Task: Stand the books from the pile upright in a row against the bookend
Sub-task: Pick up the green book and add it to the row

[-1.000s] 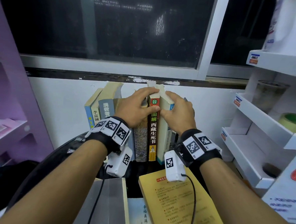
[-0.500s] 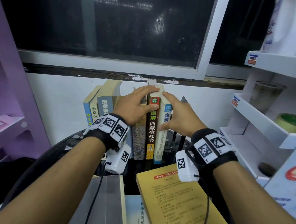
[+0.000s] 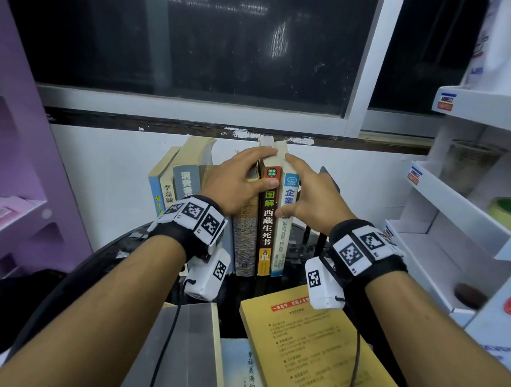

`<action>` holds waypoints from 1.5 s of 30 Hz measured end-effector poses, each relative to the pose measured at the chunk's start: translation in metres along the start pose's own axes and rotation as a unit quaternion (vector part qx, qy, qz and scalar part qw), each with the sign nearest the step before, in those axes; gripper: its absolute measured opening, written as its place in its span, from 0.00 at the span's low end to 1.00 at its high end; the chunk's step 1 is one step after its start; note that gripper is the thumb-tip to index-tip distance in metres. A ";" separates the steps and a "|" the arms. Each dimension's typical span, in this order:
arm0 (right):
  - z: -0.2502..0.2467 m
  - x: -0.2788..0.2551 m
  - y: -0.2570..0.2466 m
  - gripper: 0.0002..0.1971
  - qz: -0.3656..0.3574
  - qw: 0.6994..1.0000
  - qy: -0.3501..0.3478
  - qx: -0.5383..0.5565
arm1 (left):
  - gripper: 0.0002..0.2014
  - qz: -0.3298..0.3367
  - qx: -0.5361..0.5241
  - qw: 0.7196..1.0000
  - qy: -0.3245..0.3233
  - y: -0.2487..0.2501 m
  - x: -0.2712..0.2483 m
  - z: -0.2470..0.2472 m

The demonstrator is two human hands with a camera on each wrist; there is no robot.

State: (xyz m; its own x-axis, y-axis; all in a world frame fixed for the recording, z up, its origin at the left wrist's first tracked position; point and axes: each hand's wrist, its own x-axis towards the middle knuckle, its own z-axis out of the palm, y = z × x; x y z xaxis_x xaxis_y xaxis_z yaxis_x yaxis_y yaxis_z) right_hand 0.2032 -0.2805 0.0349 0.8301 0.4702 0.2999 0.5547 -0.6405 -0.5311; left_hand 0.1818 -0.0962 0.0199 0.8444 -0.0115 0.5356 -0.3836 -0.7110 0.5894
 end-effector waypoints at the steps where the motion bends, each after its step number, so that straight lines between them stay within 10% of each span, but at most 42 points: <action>1: 0.001 0.002 0.000 0.51 -0.001 1.000 -0.001 0.002 | 0.28 -0.006 -0.005 1.000 0.001 0.000 0.000 0.000; 45: -0.006 -0.027 -0.010 0.49 0.023 0.995 -0.040 0.088 | 0.27 -0.018 -0.037 0.999 0.002 0.030 -0.040 -0.010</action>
State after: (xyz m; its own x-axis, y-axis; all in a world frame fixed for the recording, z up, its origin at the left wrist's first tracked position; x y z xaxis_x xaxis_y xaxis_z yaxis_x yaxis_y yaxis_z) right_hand 0.1754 -0.2905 0.0364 0.8432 0.4939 0.2123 0.4917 -0.5488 -0.6760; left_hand 0.1328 -0.1104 0.0221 0.8567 0.0173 0.5155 -0.3789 -0.6569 0.6518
